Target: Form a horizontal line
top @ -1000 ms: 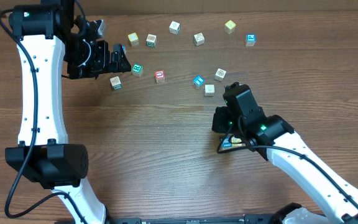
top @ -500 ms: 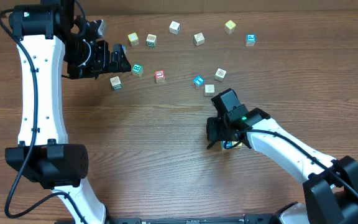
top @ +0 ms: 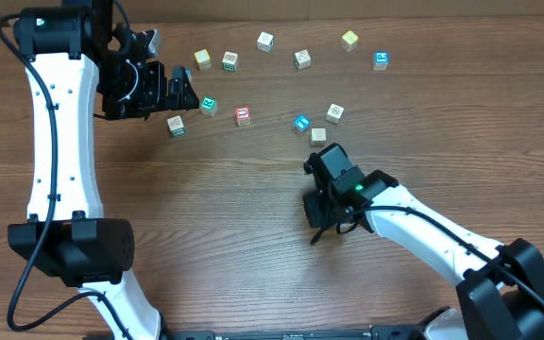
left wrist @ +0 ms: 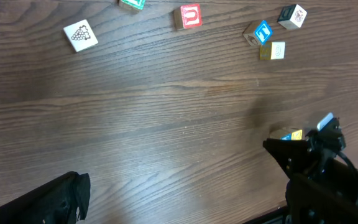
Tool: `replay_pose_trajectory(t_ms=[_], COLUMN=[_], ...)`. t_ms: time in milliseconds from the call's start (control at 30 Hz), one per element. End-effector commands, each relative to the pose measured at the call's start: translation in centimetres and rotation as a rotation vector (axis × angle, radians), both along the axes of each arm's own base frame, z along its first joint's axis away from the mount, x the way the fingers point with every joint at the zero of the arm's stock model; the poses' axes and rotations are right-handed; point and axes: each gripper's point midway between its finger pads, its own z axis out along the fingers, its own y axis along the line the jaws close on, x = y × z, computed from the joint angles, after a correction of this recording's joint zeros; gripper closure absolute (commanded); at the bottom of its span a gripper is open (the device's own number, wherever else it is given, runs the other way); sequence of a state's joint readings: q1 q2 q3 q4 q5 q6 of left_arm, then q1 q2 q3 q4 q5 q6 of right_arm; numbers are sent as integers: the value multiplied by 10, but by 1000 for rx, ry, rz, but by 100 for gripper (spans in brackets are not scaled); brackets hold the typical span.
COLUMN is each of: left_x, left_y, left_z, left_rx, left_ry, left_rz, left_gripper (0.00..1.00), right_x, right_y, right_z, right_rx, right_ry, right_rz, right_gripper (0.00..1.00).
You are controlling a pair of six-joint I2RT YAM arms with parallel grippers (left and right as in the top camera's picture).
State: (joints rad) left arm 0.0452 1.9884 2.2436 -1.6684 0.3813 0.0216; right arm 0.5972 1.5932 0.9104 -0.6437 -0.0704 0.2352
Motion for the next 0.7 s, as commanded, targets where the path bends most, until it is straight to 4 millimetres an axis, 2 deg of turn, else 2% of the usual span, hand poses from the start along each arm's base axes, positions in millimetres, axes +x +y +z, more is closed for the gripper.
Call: replay_pose_trajectory(t_ms=[0,200,367,667], left_x=[3,3,3,3], left_y=[-2,-2,-2,-2], left_z=[2,2,2,2], left_rx=[0,0,0,0], left_ry=[-11,-11,-11,-11], left_rz=[-4,-4,-4,-4], left_gripper=[0,0,0,0], right_x=[1,-1,0,-2], right_y=[-2,-4,-7,-27], right_z=[-3,-14,-15,-18], right_rx=[-28,-51,-65,-169], right_ry=[-7,20,15,13], right_rz=[21,20,16,-2], right_gripper=[96,96,96,96])
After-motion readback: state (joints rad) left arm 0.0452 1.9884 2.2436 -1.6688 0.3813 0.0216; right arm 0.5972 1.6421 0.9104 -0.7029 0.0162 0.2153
